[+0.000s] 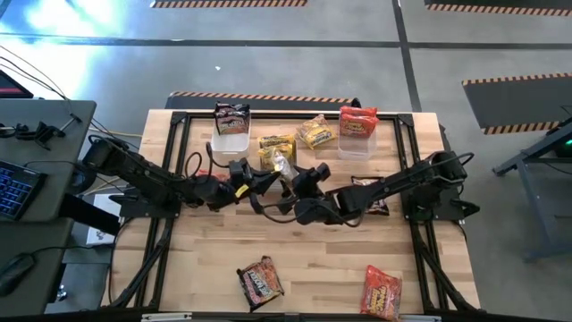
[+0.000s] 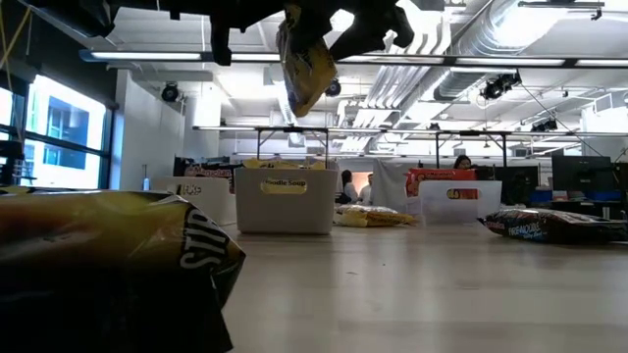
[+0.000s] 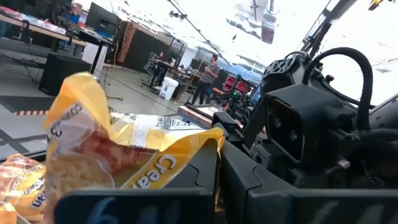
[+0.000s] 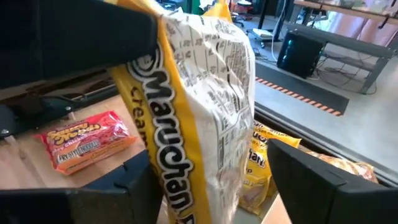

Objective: Sort Maruchan noodles
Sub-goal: Put the bottom yellow noodle pack into the gray bin

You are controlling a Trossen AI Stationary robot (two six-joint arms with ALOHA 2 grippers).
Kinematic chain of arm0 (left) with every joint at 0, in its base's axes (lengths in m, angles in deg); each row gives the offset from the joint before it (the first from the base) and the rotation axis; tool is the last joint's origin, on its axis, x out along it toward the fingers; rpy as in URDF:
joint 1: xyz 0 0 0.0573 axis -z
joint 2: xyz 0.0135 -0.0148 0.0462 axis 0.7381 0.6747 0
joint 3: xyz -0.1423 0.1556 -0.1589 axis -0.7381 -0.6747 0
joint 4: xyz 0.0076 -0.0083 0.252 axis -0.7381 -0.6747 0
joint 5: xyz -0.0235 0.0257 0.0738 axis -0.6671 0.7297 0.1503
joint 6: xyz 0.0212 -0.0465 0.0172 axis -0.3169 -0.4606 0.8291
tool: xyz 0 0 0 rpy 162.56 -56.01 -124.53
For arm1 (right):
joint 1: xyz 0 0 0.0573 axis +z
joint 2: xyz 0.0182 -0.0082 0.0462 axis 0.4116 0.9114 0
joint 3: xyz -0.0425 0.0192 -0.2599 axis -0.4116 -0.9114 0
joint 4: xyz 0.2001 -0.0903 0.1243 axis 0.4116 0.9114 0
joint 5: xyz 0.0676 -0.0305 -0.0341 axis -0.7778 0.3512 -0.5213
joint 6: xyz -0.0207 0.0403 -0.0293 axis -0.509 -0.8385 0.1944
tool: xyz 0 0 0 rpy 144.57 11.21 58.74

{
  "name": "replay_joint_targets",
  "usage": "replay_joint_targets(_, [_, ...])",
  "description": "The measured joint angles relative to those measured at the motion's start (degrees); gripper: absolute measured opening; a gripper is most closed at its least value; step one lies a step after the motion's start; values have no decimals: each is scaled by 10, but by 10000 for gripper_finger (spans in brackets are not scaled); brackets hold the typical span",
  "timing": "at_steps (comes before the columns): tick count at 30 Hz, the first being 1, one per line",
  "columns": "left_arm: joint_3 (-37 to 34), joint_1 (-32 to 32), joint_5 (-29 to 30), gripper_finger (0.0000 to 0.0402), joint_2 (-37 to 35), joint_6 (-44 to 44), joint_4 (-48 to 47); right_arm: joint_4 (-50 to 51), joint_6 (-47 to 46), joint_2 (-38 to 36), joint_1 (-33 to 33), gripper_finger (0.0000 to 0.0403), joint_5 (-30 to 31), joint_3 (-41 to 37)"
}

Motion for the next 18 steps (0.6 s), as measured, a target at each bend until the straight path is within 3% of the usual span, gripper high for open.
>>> replay_joint_targets(11, [0,0,0,1,0,11,10,0,34,0,3,135,19,0])
replay_joint_targets(18, [0,12,1,17,-4,79,-2,0,78,0,10,101,23,0])
